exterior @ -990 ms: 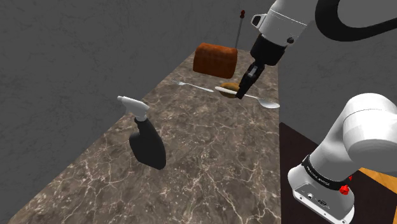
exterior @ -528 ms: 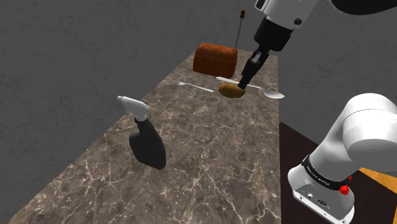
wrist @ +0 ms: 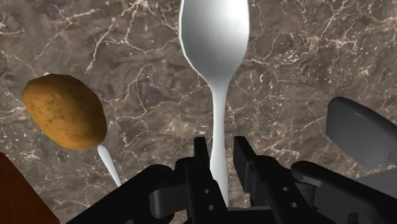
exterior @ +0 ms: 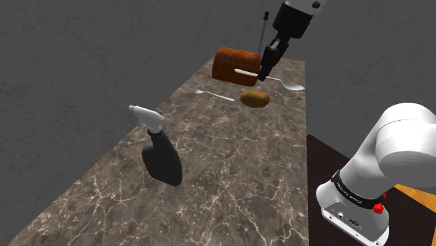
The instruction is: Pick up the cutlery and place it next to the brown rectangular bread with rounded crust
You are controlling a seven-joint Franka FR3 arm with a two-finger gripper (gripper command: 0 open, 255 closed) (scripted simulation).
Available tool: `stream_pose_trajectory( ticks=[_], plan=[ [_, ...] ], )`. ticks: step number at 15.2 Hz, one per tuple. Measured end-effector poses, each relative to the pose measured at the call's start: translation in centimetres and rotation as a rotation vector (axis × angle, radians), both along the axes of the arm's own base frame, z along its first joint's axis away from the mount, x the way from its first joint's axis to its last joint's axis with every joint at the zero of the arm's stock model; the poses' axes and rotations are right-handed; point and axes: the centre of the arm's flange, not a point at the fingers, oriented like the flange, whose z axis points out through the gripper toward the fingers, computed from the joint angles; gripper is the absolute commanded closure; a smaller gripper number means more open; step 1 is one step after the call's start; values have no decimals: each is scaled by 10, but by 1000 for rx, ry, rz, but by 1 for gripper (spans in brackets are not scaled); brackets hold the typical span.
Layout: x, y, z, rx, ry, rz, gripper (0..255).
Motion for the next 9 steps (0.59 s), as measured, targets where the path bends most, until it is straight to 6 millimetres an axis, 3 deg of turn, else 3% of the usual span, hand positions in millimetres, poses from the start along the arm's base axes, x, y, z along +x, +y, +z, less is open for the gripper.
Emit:
stream_pose_trajectory(
  ticks=[9],
  plan=[
    [100, -61, 0, 0, 0, 0, 255]
  ],
)
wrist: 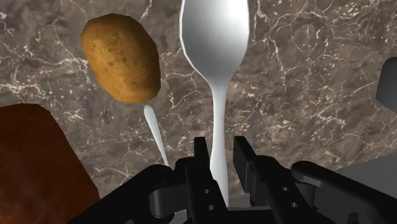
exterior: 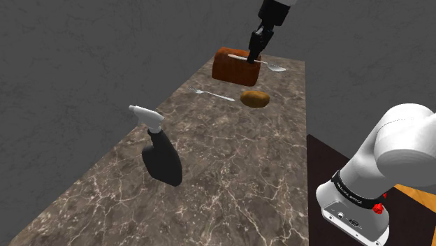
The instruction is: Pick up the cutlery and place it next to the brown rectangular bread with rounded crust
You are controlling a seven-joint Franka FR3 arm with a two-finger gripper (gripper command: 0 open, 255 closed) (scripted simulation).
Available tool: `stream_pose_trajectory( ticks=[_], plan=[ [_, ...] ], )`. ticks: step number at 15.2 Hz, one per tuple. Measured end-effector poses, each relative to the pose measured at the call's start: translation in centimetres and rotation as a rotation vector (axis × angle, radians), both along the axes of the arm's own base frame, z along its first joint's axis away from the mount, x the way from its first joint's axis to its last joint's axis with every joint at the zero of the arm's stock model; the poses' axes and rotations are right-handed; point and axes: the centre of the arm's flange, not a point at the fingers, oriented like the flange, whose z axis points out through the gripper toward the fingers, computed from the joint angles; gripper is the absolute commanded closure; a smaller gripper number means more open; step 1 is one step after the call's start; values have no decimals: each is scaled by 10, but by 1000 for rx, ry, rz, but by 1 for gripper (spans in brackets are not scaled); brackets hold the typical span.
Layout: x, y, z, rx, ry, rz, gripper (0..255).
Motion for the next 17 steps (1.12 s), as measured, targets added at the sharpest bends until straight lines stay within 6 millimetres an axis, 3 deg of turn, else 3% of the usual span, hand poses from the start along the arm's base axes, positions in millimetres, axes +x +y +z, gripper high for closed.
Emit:
stream_pose_trajectory(
  ticks=[12, 17],
  plan=[
    [130, -82, -4, 0, 1, -1, 255],
    [138, -82, -28, -1, 1, 0, 255]
  ],
)
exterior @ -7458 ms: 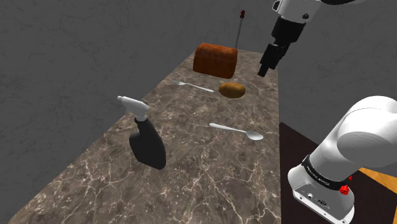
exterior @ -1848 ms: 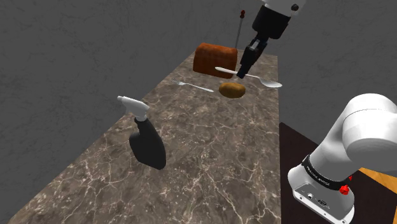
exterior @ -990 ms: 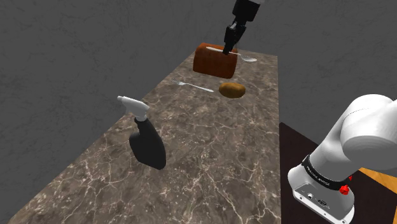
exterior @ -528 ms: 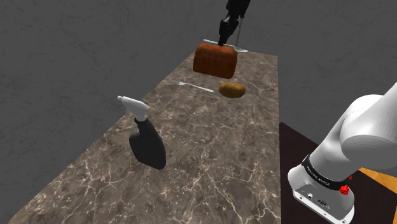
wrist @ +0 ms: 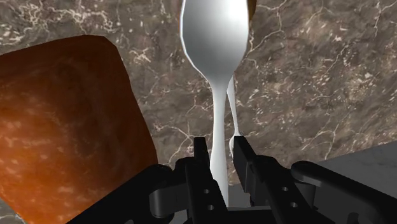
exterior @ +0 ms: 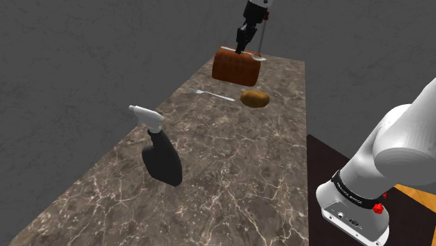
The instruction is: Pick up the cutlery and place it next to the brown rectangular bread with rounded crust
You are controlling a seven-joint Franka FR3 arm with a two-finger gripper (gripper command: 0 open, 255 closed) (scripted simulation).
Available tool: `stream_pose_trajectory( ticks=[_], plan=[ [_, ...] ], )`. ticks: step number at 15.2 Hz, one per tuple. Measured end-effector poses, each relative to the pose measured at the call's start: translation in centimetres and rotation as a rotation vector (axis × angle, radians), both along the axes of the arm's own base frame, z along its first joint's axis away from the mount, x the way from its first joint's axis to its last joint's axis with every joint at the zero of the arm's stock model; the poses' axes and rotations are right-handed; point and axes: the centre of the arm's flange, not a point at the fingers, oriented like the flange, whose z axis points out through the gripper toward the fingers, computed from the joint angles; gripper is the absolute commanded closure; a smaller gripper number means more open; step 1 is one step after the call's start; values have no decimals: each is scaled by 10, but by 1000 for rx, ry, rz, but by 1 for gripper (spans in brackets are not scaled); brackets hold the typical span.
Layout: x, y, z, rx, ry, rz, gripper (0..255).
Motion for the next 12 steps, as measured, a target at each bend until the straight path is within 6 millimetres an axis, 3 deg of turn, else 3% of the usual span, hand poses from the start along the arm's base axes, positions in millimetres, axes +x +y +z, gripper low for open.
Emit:
stream_pose_trajectory(
  ticks=[12],
  plan=[
    [0, -1, -64, 0, 0, 0, 255]
  ],
)
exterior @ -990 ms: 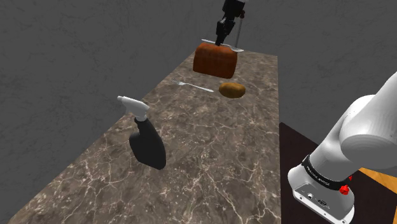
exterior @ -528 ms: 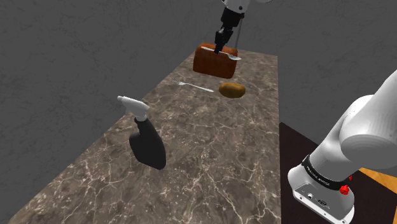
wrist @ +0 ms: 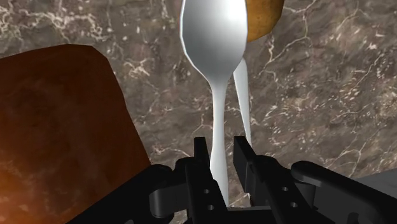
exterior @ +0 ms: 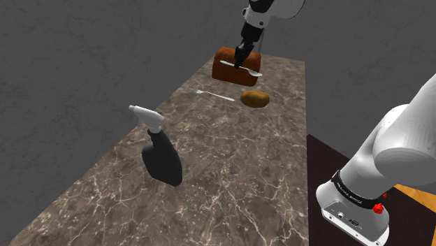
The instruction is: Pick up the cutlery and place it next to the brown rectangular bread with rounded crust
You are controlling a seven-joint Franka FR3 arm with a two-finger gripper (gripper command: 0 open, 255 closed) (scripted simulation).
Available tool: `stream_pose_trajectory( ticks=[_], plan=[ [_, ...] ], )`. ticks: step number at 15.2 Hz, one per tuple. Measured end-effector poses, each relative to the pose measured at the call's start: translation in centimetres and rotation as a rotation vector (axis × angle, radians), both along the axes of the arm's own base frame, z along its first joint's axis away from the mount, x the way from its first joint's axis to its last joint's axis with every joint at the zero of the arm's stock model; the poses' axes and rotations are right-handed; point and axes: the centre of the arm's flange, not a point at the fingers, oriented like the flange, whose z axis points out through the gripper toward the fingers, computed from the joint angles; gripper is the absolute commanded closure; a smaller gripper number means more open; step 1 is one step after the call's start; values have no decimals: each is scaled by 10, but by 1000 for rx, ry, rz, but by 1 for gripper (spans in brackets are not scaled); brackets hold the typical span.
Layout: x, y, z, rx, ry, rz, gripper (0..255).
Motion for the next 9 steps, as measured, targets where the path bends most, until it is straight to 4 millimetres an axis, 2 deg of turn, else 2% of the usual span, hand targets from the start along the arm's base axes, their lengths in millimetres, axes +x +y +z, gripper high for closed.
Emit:
stream_pose_trajectory(
  ticks=[9],
  plan=[
    [-1, 0, -47, 0, 0, 0, 255]
  ],
)
